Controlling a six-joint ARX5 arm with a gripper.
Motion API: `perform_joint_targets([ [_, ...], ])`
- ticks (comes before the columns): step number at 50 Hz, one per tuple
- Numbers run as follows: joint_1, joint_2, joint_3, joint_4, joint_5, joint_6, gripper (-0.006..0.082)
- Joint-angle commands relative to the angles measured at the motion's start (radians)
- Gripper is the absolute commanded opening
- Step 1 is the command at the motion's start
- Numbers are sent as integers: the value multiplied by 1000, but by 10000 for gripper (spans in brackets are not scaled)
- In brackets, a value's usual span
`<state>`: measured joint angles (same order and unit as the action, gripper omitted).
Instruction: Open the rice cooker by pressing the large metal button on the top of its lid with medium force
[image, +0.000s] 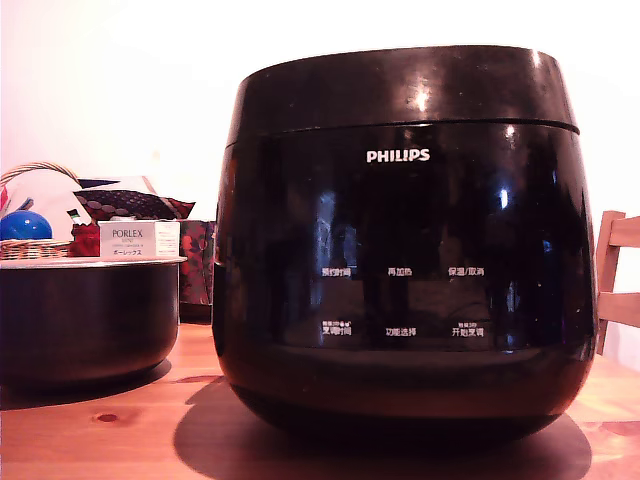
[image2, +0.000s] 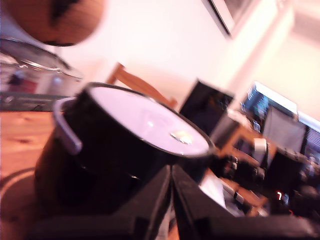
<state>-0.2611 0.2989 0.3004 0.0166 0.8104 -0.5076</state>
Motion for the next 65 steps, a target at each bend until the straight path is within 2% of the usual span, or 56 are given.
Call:
perform_joint_targets([
  [1,-27,71,36,13,-6,33,-23],
  [2,-36,92,48,15,-8,91,-23],
  [7,-88,215,110,19,-31,153,-23],
  [8,-101,242,124,21,-36,204,-23],
  [12,-149,337,170,32,-61,209,-23],
  [13,-161,359,180,39,-66,283,-23],
  [28,-348,634,296,187,-158,402,-23],
  [29,-360,649,301,198,-167,436,-23],
  [33,-405,700,322,238,-209,436,-23],
  [34,-416,713,325,250,-219,488,-23],
  [46,-524,851,343,361,-301,519,-23],
  [65,-600,958,343,411,-424,591,-23],
])
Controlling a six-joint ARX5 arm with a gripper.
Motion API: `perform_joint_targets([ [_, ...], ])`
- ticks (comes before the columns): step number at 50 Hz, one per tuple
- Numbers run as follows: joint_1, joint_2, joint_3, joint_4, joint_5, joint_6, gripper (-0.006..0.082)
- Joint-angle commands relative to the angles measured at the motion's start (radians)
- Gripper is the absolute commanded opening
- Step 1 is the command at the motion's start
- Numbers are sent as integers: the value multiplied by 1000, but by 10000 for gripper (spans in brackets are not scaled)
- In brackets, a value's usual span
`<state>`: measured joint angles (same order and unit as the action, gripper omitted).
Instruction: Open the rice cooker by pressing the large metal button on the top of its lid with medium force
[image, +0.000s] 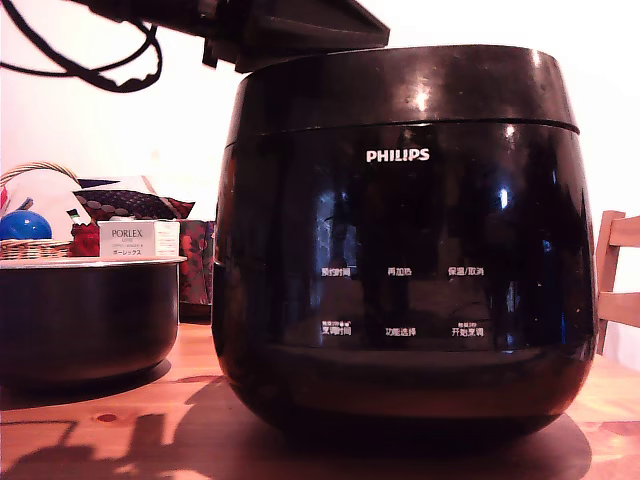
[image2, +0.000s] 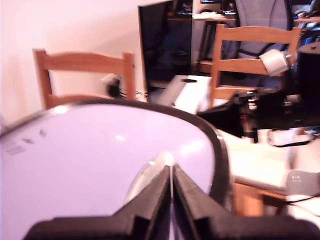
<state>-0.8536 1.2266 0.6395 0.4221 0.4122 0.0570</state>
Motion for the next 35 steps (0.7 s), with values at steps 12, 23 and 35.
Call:
perform_joint_targets([
  [12,-28,56,4,5,-57,55,-23],
  [23,-33,62,4,-39,-82,94,-23],
  [35,-33,102,5,-157,-90,108,-23],
])
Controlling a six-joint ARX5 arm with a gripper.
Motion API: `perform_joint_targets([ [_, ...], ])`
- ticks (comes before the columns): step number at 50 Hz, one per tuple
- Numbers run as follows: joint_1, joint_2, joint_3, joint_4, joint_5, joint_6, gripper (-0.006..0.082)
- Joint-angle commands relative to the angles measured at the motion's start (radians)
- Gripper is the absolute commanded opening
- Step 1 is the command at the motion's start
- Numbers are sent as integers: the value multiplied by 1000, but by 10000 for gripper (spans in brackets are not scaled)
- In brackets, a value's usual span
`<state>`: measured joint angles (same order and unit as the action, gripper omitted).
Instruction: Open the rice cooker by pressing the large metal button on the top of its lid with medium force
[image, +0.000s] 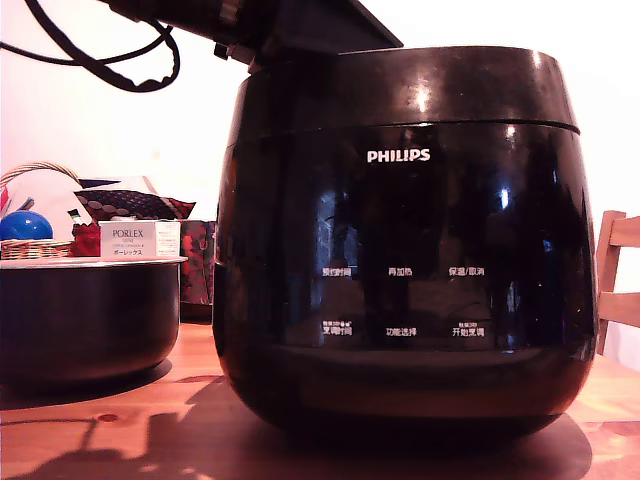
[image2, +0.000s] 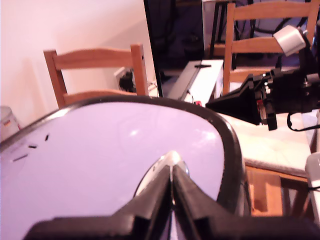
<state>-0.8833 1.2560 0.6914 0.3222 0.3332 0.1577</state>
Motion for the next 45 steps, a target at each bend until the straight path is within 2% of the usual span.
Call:
perform_joint_targets([
  [1,-3,79,-48,-61,-12,8,-23],
  [26,-9,141,-48,-220,-89,8,-23],
  [45,-9,145,-48,-310,-97,8,-24],
])
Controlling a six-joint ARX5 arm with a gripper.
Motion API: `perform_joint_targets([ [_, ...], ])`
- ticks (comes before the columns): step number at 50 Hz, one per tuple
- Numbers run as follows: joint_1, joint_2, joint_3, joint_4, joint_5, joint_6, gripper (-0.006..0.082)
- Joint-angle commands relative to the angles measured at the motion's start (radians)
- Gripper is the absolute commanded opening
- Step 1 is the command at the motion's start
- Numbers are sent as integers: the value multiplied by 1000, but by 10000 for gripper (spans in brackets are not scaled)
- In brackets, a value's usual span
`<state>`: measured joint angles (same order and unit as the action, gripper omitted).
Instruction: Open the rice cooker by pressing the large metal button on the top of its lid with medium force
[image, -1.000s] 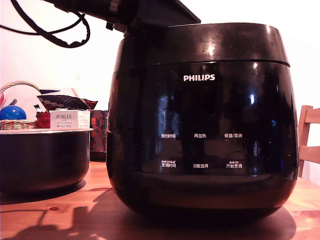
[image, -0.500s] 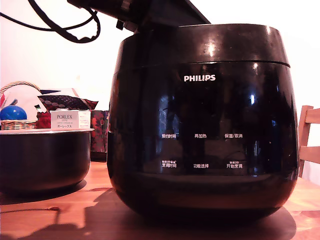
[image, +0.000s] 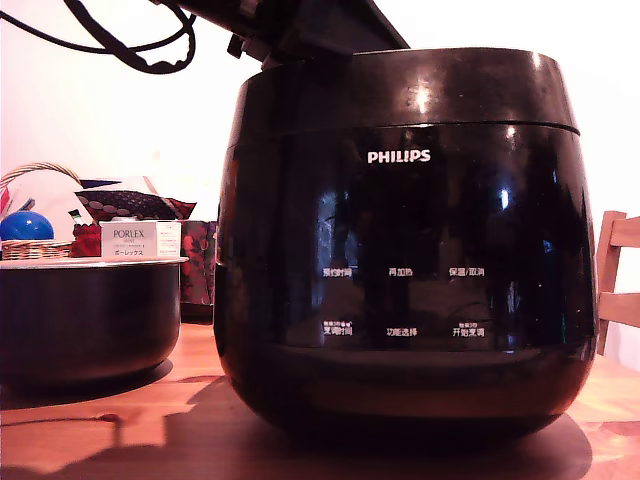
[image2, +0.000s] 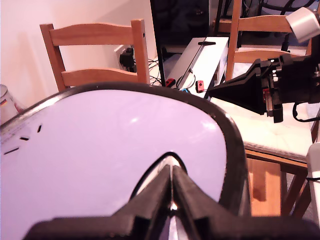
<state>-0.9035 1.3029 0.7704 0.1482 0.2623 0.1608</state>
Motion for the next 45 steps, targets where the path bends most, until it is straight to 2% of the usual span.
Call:
perform_joint_targets([
  [1,11,98,-127,-140,-26,5,-23],
  [9,11,98,-127,-197,-29,25,-24],
  [15,11,98,-126,-177,-28,23,-23],
  [22,11,98,-127,-49,-28,0,-23],
  [26,11,98,-126,48,-27,-30,-23],
  [30,11,95,-126,143,-28,-108,-23],
  [33,11,91,-126,197,-29,-108,-23],
  [34,11,88,-126,212,-34,-108,-23],
  [35,11,85,-126,225,-40,-179,-23],
  [37,11,76,-126,245,-58,-179,-23],
  [38,11,71,-126,251,-66,-212,-23],
  [45,11,29,-126,273,-132,-215,-23],
])
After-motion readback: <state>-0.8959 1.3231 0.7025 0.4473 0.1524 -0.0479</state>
